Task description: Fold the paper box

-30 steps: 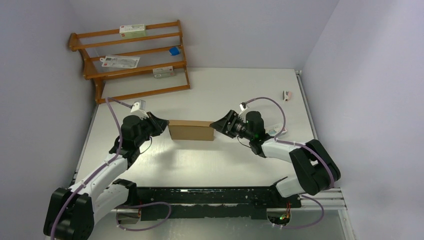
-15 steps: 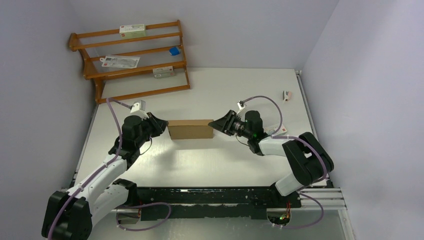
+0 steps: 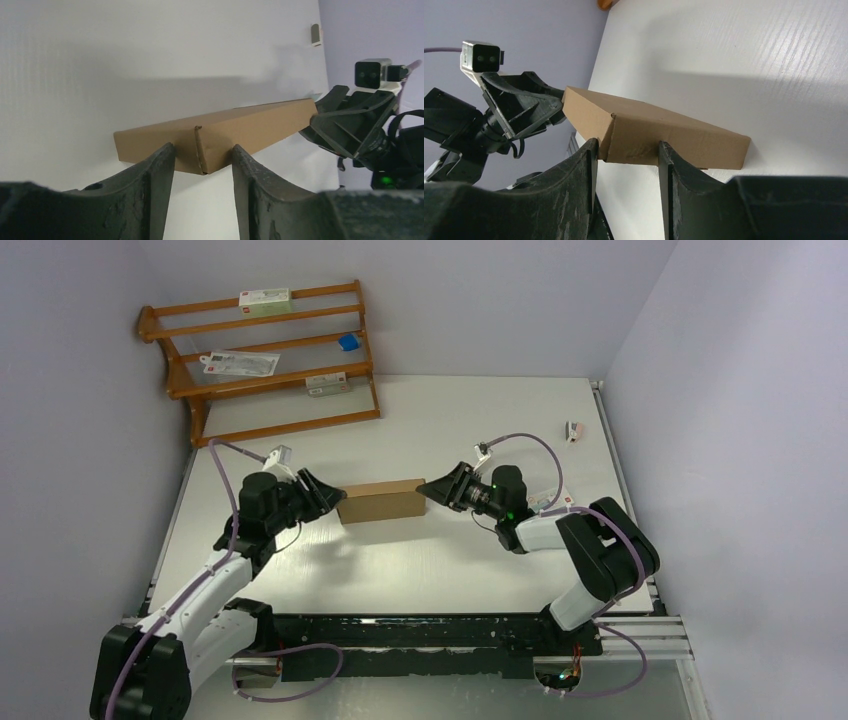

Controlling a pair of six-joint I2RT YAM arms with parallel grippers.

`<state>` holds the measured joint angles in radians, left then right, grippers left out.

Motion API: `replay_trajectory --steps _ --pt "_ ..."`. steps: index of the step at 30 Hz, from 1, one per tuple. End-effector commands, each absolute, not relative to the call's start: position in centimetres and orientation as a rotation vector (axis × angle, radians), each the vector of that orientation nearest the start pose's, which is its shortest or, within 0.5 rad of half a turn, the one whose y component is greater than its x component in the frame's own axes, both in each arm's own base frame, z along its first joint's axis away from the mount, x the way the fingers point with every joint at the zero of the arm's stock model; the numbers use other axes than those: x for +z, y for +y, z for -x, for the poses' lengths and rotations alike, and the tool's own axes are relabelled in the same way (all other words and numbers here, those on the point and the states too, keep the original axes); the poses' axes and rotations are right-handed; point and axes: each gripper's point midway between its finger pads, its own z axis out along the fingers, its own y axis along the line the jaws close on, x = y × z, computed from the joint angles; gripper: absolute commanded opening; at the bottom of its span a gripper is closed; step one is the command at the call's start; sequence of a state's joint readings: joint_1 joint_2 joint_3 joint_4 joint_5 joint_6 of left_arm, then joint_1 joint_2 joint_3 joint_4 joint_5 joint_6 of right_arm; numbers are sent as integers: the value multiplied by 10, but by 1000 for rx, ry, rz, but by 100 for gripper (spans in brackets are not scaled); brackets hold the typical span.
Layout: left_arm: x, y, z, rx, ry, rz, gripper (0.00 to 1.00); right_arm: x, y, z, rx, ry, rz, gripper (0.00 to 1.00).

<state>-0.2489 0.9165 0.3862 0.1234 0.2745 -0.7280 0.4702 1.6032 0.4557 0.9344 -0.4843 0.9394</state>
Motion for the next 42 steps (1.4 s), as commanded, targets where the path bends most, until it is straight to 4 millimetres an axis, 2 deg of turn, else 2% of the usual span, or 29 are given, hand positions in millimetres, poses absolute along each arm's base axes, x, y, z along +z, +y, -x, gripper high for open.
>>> replay_trajectory --steps 1,8,14,17,21,26,32,36,39,42 --pt "110 -162 -256 -1037 2124 293 49 32 256 -264 1249 2315 -155 19" --pt "75 -155 -248 -988 2175 328 32 27 256 -263 1254 2326 -169 15" --pt "44 -142 -240 -973 2224 448 20 20 250 -262 1240 2344 -198 11" --pt "37 -136 -237 -978 2215 510 15 19 248 -260 1255 2348 -205 8" --pt "39 -136 -237 -989 2206 507 13 25 250 -261 1275 2332 -181 8" --pt "50 -133 -243 -947 2209 446 14 51 247 -279 1183 2283 -79 25" --pt "64 -132 -250 -917 2198 383 17 92 241 -303 1013 2209 105 57" --pt "72 -133 -254 -917 2189 357 20 122 242 -309 954 2137 285 68" --pt "81 -134 -257 -919 2172 346 28 148 252 -306 983 2058 450 83" --pt "97 -133 -262 -910 2147 331 38 164 259 -305 973 2005 570 89"
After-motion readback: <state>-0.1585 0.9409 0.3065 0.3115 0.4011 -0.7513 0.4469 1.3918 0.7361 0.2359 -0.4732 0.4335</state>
